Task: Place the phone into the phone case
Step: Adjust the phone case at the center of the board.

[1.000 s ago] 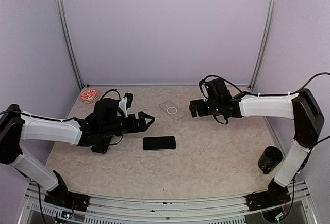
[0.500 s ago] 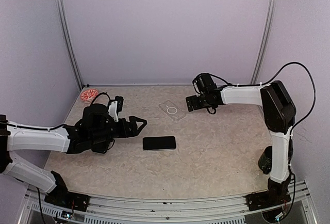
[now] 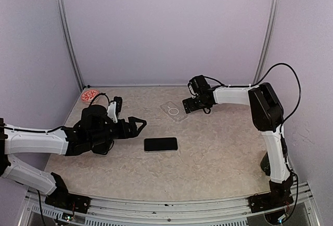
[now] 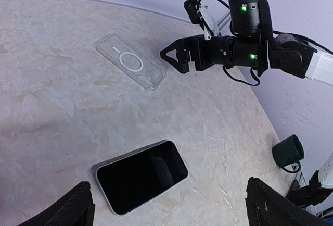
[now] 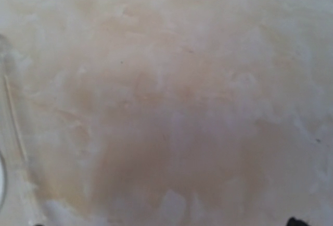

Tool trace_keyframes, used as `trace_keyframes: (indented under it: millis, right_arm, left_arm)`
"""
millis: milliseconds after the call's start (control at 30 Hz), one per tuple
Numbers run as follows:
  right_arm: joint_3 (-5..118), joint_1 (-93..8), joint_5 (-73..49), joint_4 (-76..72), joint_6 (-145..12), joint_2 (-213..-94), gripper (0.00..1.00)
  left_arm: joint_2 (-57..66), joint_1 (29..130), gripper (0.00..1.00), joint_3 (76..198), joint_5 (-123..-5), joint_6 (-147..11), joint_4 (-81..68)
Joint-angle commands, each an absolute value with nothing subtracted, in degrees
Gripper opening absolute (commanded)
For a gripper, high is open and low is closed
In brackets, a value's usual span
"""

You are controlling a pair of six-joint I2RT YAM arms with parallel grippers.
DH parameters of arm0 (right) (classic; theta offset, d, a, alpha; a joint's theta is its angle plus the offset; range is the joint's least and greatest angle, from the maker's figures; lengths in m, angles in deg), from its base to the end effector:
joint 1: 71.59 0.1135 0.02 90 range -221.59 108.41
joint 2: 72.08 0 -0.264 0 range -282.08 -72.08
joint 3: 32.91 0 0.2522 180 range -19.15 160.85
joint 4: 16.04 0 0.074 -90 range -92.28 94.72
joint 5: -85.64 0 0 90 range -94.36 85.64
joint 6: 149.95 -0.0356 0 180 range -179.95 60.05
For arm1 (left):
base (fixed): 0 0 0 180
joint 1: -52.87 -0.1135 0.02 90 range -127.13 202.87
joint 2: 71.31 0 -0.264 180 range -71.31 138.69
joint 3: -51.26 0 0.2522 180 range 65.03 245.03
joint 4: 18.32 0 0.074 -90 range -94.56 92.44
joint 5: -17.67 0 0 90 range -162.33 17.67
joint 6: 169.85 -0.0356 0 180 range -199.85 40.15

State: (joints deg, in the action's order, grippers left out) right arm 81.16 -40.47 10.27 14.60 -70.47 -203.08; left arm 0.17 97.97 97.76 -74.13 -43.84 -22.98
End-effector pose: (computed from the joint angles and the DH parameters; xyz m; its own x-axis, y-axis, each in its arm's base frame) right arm 0.4392 0.2547 0.1593 -0.6859 -0.2077 -0.6974 -0.2329 0.9706 -0.0601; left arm 0.1896 -0.1887 0.2193 -0.6023 -0.2281 -0.7650 0.4118 0.7322 -0.5425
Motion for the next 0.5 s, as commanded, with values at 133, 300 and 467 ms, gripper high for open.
trace_keyframes:
  millis: [133, 300, 467]
  right_arm:
    - [85.0, -41.0, 10.48, 16.97, -69.32, -207.0, 1.0]
    - [83.58, -40.93, 7.79, 16.59, -68.97, -207.21, 1.0]
    - [78.45, -40.29, 3.22, 12.48, -68.45, -205.19, 1.0]
  left_arm:
    - [-0.82, 98.4, 0.99, 96.06, -73.96, -43.3, -24.05]
    - [-0.93, 98.4, 0.99, 96.12, -74.04, -43.24, -24.16]
    - [-0.14, 98.4, 0.99, 96.19, -73.53, -42.82, -25.16]
